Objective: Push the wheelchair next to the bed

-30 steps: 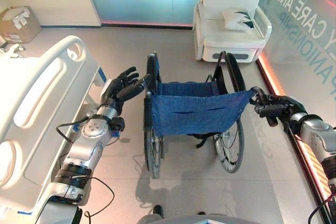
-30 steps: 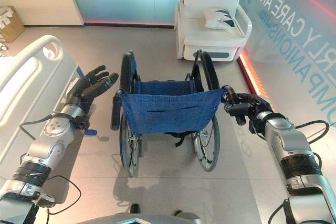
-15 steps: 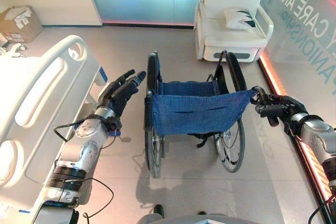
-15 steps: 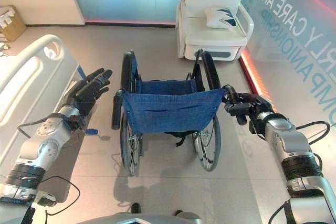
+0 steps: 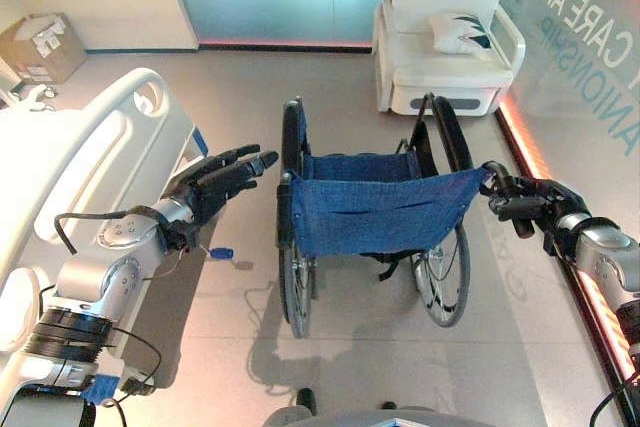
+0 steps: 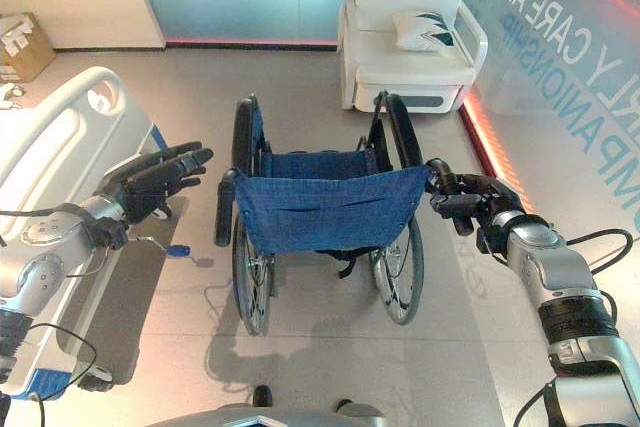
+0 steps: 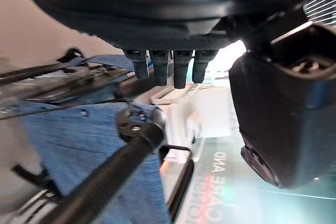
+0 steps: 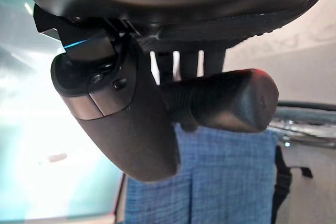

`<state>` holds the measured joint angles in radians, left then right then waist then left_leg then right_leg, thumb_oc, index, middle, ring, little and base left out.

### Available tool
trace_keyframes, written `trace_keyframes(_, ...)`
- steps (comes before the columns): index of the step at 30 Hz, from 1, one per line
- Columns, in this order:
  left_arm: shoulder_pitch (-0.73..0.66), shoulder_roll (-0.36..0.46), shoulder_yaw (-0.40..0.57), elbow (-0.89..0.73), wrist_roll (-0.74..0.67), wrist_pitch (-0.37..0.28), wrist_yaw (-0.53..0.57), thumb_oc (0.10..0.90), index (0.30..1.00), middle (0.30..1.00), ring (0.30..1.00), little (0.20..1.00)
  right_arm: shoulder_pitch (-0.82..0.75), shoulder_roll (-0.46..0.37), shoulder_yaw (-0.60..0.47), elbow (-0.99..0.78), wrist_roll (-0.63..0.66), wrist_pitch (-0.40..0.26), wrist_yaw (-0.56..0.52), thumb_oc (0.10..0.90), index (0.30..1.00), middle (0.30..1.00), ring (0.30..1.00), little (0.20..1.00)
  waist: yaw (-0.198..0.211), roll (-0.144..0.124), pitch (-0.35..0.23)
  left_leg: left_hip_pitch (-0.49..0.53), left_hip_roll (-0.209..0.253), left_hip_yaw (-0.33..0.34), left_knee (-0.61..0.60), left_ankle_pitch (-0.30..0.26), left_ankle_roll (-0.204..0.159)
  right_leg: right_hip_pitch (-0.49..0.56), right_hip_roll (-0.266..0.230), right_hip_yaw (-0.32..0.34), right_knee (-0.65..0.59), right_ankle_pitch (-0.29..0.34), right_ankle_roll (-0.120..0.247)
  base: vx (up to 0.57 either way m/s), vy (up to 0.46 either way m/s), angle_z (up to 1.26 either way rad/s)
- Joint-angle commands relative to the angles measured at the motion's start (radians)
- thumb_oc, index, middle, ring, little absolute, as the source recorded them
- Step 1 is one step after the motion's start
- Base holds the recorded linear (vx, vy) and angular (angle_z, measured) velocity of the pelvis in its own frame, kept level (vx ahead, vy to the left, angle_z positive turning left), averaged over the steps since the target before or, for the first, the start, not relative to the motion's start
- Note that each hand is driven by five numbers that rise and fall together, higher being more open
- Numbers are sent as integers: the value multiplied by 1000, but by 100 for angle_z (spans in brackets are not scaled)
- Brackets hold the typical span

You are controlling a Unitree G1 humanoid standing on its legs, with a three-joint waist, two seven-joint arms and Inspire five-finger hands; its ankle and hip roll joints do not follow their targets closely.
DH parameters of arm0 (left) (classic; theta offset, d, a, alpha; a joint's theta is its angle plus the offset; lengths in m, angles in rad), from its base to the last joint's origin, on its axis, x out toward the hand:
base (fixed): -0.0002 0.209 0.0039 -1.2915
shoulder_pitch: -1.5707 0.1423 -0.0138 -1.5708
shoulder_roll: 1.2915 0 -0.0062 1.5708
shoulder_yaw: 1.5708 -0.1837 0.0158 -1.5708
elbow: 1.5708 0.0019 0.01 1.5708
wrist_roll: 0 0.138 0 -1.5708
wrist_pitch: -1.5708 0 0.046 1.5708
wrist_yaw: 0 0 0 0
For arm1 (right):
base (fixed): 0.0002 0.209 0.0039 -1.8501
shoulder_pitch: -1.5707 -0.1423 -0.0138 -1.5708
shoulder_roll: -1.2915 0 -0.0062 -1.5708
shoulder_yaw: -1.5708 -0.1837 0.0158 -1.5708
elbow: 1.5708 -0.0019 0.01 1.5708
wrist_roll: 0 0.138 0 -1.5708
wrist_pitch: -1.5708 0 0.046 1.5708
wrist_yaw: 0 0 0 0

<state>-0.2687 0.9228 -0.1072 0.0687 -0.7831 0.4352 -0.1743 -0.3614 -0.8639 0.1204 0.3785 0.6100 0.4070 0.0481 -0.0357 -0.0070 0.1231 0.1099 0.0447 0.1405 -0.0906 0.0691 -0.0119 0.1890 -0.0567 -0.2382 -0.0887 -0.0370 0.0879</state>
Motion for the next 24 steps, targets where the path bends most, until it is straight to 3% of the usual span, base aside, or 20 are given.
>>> trace_keyframes(1,-96,86,43,19,23,-24,-60,800,900,900,900,900,-86,-43,22,-140,120,-130,54,400,300,300,300,300,48,12,-76,23,-40,45,6,-88,-26,-44,10,-52,26,6,15,0,0,0)
trace_keyframes(11,-141,155,-20,68,-33,86,-207,800,900,900,900,900,-94,-56,55,-112,139,-147,61,400,300,300,300,300,44,27,-74,25,-42,50,7,-85,-26,-42,11,-53,26,9,16,0,0,0)
trace_keyframes(16,-183,134,-75,70,-128,143,-211,800,900,900,900,900,-98,-46,77,-106,134,-141,53,400,300,300,300,300,35,29,-76,27,-44,51,6,-85,-25,-42,12,-49,25,11,17,0,0,0)
trace_keyframes(24,-219,79,-125,83,-220,173,-187,800,900,900,900,900,-112,-29,106,-97,129,-134,44,400,300,300,300,300,24,29,-73,30,-45,54,6,-85,-24,-44,14,-40,26,13,16,0,0,0)
